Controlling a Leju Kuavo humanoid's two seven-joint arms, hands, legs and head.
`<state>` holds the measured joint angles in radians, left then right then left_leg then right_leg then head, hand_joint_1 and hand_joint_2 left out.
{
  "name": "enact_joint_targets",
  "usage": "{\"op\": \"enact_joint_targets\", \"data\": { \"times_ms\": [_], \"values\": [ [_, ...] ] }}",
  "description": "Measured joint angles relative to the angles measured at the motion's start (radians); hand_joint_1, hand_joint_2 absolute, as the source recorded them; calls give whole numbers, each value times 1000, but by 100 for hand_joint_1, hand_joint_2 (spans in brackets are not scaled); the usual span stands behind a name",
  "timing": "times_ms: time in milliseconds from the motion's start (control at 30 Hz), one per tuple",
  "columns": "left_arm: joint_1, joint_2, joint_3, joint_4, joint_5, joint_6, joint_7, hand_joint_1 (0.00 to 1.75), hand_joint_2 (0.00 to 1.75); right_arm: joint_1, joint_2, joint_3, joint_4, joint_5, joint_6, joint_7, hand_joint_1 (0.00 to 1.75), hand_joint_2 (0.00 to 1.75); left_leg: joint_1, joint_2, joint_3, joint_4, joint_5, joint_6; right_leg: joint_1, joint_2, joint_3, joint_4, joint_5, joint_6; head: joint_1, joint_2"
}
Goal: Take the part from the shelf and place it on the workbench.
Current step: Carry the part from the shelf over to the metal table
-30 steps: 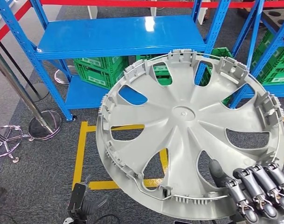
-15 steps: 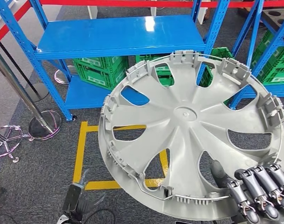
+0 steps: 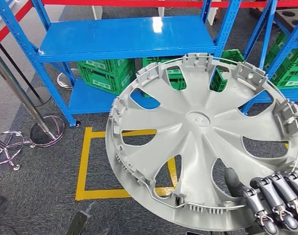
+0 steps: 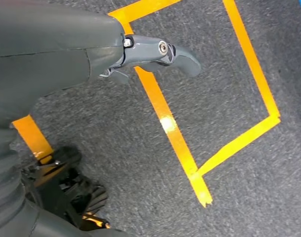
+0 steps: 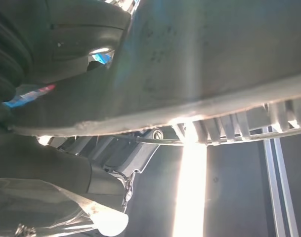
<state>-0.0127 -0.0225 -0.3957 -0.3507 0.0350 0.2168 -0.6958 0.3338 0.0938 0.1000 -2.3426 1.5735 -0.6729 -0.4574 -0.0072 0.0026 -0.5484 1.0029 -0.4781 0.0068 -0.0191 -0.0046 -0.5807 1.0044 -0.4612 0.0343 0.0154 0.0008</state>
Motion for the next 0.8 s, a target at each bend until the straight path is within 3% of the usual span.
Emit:
{"op": "enact_joint_targets", "data": {
  "times_ms": [467,800],
  "values": [
    [12,-3,-4,46,-34,-17,8,0,175,1,0,-1,0,0,0,8,175,175,0,0,-1,0,1,-1,0,0,0,0,0,0,0,0],
    [11,10,-4,148,-25,-1,177,0,175,0,0,-4,0,0,0,15,175,175,0,0,-1,0,1,-1,0,0,-1,0,0,0,0,0]
  ]
}}
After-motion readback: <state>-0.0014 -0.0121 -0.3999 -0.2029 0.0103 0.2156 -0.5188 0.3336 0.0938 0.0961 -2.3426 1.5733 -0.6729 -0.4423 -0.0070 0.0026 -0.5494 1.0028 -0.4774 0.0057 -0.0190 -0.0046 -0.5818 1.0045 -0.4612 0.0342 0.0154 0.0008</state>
